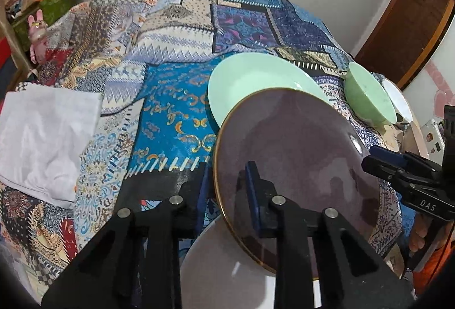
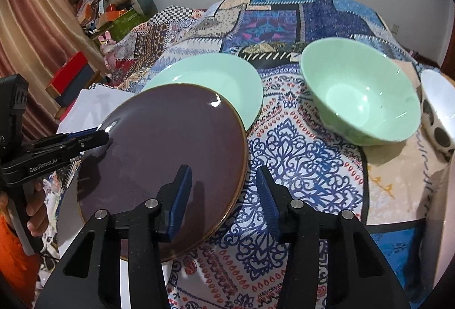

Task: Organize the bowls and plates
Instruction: 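Carry the dark brown plate with both grippers toward the pink bowl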

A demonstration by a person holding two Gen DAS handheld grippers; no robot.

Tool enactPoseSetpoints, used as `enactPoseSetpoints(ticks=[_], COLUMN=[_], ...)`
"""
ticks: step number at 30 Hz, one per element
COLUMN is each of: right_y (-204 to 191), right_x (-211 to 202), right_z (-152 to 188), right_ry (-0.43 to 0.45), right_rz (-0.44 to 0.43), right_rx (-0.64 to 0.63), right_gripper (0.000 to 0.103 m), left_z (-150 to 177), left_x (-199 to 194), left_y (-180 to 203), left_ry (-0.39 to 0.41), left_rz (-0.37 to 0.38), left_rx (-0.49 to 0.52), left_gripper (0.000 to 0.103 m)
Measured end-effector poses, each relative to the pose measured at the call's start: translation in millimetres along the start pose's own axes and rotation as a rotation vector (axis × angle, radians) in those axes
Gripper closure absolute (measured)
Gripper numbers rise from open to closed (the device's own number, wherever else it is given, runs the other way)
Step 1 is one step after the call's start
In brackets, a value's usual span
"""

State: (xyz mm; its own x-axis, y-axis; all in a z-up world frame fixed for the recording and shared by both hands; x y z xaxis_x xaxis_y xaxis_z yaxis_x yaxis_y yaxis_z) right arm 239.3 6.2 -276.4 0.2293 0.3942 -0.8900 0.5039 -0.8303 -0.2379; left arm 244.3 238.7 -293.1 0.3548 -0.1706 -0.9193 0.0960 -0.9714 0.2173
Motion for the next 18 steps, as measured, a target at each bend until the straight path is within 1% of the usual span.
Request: enactPoseSetpoints(ticks=[3, 5, 8, 16, 18], right_y=[-1, -2, -5, -3, -2], right_x=[6, 9, 13, 13, 12], right_z=[1, 2, 1, -1, 0], right_ry=[-0.023, -0.032, -0.045, -0.049, -0.044], right_rz=[-0.013, -0.024, -0.025, -0.056, -0.052], right_rx=[0.000, -0.001, -0.002, 0.024, 0.027], right_gripper=[0.065, 0.069, 0.069, 0.072, 0.072], left_z=[0, -1, -3, -3, -3], left_x=[5, 6, 8, 7, 6], left_y=[-1, -3, -4, -1, 0], left_ry=[-0.026, -0.031, -0.037, -0.036, -0.036], left_rz=[0.051, 0.067, 0.092, 0.075, 0.071], left_rx=[-0.018, -0.028, -0.037, -0.006, -0.004], left_gripper=[0.079, 0.080, 0.080, 0.080, 0.080])
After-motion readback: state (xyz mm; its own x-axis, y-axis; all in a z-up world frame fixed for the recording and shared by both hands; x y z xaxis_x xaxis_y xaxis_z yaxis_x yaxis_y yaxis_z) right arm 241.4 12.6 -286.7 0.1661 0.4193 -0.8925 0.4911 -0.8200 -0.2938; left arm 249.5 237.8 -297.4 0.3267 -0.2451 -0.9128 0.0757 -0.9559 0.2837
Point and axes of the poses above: each gripper's, at about its wrist camera, not at the fingertips, and x roughly the way its jaws point, y to its right, z to its underside, the point moved 7 cm from there along x, roughly the way its jaws point, and after that the axes turned 13 degrees about -y, right-handed, at the moved point
